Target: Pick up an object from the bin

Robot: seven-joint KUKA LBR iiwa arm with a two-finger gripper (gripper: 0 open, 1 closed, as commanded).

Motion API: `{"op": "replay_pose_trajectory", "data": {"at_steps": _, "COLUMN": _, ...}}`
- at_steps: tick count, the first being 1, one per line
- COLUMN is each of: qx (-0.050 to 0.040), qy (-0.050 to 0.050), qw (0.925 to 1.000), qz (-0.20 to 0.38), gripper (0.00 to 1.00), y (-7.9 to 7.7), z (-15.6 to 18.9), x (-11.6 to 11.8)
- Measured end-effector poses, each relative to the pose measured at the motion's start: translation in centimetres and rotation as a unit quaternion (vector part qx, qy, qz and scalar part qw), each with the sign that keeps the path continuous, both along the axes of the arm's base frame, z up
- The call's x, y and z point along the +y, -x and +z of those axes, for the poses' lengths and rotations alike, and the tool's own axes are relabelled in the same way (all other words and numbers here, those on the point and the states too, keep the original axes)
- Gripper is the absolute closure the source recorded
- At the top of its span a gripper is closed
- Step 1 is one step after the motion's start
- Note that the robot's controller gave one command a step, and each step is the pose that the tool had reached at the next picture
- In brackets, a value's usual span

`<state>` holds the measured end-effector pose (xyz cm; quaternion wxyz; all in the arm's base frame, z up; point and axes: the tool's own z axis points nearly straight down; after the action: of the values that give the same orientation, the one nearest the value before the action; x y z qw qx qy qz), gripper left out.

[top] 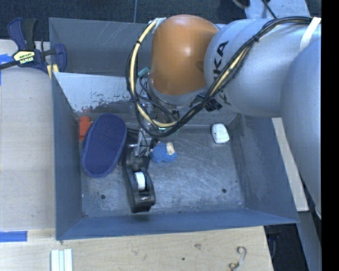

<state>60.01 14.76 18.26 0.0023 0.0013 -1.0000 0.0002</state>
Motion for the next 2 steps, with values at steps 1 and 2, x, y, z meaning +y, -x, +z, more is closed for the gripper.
{"op": "replay_pose_trajectory", "data": {"at_steps": 1, "qx": -0.0017, "qy": -0.001, "qw": 0.9824, "qz": 0.187, "gripper": 0.0, "y": -0.3, "z": -11.5, "x": -5.3}}
{"op": "replay_pose_trajectory", "data": {"at_steps": 2, "qx": -0.0059, "qy": 0.0, "qw": 0.9776, "qz": 0.211, "gripper": 0.0, "y": 0.0, "z": -8.1, "x": -8.2}}
